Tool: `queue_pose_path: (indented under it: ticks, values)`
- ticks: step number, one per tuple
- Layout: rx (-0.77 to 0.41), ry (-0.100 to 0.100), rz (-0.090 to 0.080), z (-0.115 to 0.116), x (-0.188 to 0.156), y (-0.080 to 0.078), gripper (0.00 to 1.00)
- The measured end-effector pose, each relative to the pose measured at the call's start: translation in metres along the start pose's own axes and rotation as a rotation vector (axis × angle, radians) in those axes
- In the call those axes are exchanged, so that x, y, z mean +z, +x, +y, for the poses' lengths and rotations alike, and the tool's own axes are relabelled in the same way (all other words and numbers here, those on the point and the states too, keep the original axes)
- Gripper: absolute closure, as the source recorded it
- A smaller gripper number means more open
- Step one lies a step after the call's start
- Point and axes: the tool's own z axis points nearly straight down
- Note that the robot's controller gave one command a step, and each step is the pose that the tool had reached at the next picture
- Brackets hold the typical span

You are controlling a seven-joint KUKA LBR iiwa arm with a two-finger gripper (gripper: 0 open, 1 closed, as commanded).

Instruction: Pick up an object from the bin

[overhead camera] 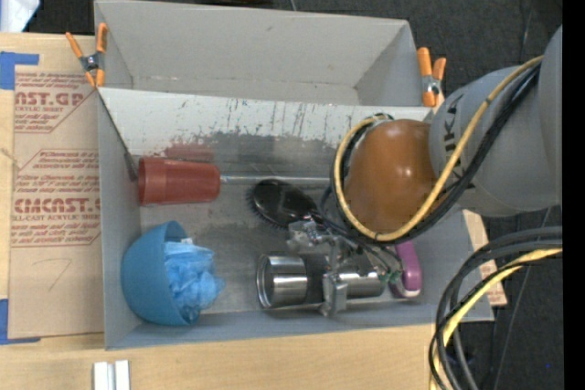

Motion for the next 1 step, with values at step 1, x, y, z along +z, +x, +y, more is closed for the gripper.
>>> queue_pose_path:
  ticks: [1]
  values:
    - [0.011, 0.008, -0.030, -0.0334, 0.0280, 0.0061, 0.00]
